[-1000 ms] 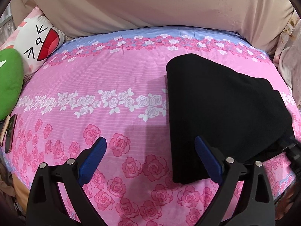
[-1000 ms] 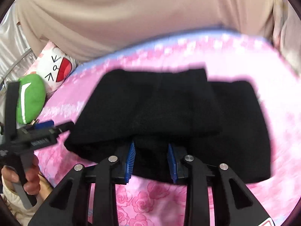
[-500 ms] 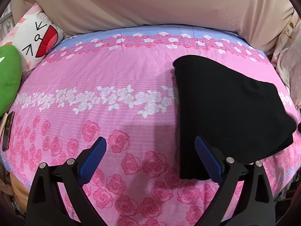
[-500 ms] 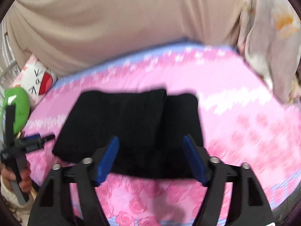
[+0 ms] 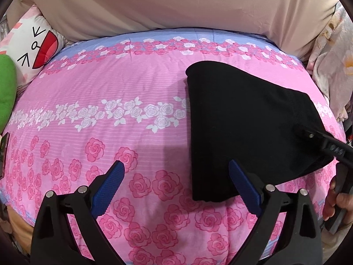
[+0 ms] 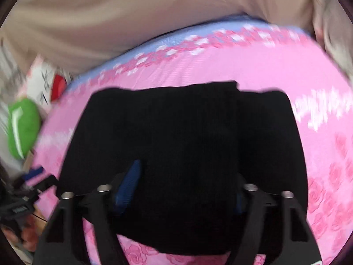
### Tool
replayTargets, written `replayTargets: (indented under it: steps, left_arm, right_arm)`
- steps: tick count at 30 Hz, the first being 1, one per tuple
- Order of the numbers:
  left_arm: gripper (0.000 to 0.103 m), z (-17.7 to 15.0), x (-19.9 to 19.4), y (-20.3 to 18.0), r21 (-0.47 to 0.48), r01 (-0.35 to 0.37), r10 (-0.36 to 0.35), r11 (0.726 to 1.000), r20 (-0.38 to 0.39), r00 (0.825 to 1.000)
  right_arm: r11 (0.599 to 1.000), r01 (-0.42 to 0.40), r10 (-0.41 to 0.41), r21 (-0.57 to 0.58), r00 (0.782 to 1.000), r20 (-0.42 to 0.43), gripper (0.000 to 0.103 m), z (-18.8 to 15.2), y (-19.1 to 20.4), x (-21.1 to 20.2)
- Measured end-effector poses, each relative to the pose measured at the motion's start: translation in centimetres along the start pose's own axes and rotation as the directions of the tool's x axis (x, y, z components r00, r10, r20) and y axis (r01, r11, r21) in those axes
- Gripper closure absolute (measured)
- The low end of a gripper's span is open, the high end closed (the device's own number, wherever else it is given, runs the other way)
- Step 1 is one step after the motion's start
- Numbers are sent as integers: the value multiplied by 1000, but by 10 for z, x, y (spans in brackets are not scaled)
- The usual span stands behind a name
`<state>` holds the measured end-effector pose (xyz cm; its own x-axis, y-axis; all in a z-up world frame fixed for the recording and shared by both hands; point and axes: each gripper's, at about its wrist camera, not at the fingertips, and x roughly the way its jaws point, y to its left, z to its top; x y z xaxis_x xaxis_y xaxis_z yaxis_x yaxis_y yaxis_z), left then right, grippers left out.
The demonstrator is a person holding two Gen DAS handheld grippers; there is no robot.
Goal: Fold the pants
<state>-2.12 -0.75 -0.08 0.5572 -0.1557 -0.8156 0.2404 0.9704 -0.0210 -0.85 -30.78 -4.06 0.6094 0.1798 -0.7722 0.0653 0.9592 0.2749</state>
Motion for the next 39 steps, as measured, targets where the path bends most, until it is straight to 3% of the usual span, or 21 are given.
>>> replayTargets:
  steps: [1, 2, 7, 9, 11, 13, 14, 17, 19, 20, 24, 26, 27, 29, 30, 32, 33, 35, 39]
  left_arm:
    - [10, 1, 1, 2, -8, 2, -2, 1000, -5, 1000]
    - [10, 2, 2, 4, -14, 3, -4, 1000, -8, 1000]
    - [10, 4, -2, 9, -22, 7, -6, 1000, 8, 1000]
    - [10, 4, -1, 10, -24, 9, -8, 1000, 12, 1000]
    - [10, 5, 4, 9, -28, 9, -9, 1000, 2, 1000]
    - [10, 5, 10, 8, -36, 18, -19, 999, -11, 1000]
    - [10, 5, 12, 7, -40, 30, -31, 999, -21, 999]
    - [10, 5, 13, 7, -60, 79, -81, 995, -34, 996]
    - [10, 6, 11, 11, -85, 95, -97, 992, -21, 995]
    - [10, 7, 11, 12, -93, 103, -106, 990, -20, 994]
    - [10, 12, 17, 3, -104, 164, -169, 981, -39, 985]
    - [10, 13, 19, -5, -94, 161, -166, 982, -42, 985]
    - [10, 13, 19, -10, -85, 159, -163, 984, -43, 986]
    - [10, 14, 18, -20, -63, 160, -163, 985, -46, 986]
    - [10, 14, 16, -23, -53, 160, -162, 986, -40, 986]
    - [8, 14, 14, -27, -38, 150, -151, 988, -28, 988]
    - [6, 15, 16, -29, -34, 157, -158, 987, -26, 987]
    - [5, 17, 30, -34, -34, 189, -191, 981, -63, 980]
    - [5, 15, 57, -46, -60, 277, -283, 959, -138, 949]
  right_arm:
    - [1000, 1, -1, -25, 1000, 5, 71, 1, 8, -2]
    - [999, 0, 1, -40, 1000, 16, 73, 4, 15, -8]
    - [994, 76, -64, -80, 987, 148, 76, 10, 21, -67]
    - [982, 173, -158, -69, 971, 182, 75, 6, 13, -79]
    - [974, 224, -216, -42, 967, 137, 71, -1, -3, -68]
    - [966, 256, -255, -24, 966, 36, 58, -11, -25, -36]
    - [971, 240, -239, -8, 970, 33, 57, -18, -34, -26]
    - [980, 193, -197, 43, 976, 93, 52, -20, -36, -51]
    - [980, 188, -196, 61, 969, 151, 39, -20, -38, -74]
    - [982, 172, -182, 71, 970, 163, 37, -22, -42, -83]
    - [993, 27, -43, 115, 990, 134, 35, -29, -58, -82]
    - [993, 54, -63, 105, 995, 82, 35, -29, -56, -61]
    - [992, 87, -92, 90, 994, 59, 38, -29, -52, -53]
    - [984, 173, -176, 49, 980, 92, 57, -26, -41, -51]
    - [986, 162, -166, 50, 980, 112, 67, -25, -42, -58]
    - [983, 160, -172, 86, 972, 161, 50, -22, -54, -71]
    - [978, 185, -198, 101, 968, 152, 18, -22, -63, -71]
    - [969, 198, -214, 149, 972, 97, 12, -26, -84, -63]
    - [969, 48, -64, 244, 996, 58, 12, -39, -102, -51]
